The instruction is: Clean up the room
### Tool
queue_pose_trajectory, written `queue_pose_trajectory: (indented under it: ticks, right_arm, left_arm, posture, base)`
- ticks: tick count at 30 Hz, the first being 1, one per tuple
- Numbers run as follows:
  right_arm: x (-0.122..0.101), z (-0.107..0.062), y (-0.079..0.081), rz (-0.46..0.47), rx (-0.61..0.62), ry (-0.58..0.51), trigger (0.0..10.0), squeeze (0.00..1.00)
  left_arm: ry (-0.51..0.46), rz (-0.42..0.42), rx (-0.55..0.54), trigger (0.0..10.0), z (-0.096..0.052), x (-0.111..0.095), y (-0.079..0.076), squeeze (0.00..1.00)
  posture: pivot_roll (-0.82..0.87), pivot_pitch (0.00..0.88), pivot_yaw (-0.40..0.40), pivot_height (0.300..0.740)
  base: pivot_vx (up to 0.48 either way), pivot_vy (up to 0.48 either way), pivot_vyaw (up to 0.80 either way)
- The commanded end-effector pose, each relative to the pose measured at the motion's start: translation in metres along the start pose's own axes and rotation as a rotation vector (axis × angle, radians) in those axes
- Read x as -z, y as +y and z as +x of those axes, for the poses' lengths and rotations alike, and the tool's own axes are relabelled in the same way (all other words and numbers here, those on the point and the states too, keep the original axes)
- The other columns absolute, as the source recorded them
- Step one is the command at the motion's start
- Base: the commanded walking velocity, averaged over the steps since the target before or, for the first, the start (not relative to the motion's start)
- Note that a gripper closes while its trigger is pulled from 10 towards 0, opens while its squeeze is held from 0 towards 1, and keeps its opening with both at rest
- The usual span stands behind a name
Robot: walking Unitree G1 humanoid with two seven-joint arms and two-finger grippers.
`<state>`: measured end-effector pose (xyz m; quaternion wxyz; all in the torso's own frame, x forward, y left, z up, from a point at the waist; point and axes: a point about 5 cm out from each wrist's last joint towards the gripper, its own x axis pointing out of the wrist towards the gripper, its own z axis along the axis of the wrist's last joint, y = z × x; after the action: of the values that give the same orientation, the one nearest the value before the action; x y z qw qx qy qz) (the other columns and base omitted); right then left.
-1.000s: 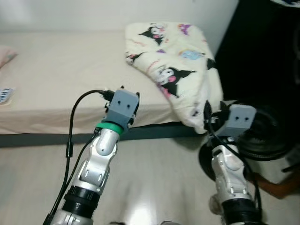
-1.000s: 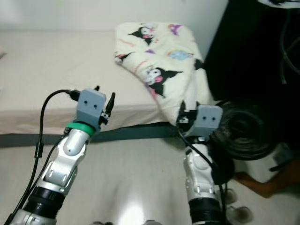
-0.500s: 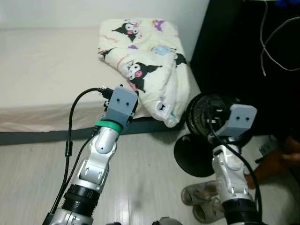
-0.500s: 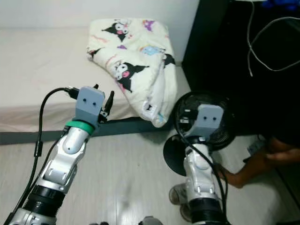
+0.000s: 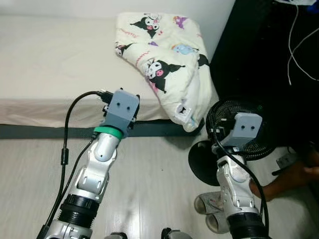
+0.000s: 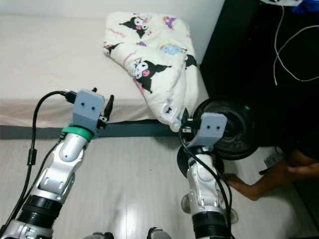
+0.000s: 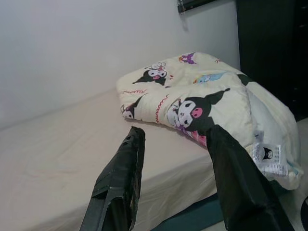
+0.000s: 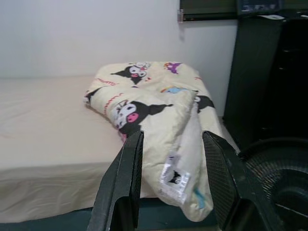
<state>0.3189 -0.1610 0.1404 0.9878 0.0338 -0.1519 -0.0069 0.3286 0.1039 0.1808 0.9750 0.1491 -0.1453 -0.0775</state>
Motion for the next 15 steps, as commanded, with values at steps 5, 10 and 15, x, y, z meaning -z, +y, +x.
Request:
queue_pose_trajectory:
  ticks: [5,10,15]
  right_arm:
    - [0.0004,-0.0023,0.0025,-0.009,-0.022,0.003,10.0,0.0]
    - [0.0006,-0.0033,0.007,-0.013,-0.045,0.003,10.0,0.0]
    - [0.0005,-0.0037,0.0072,-0.026,-0.051,0.003,10.0,0.0]
  left_arm:
    - [-0.002,0.007,0.015,10.0,-0.0019,0.0022,-0.004,0.0]
    - [-0.007,0.009,0.014,10.0,-0.0018,0.0018,-0.004,0.0]
    - [-0.004,0.007,0.01,10.0,-0.0021,0.0021,-0.004,0.0]
  posture:
    - [-0.06,0.054,0.037,0.74]
    - [-0.06,0.055,0.035,0.74]
    - [-0.07,0.056,0.034,0.74]
  base:
    - [0.193,0.0,0.0]
    - [0.426,0.0,0.0]
    - [0.428,0.0,0.0]
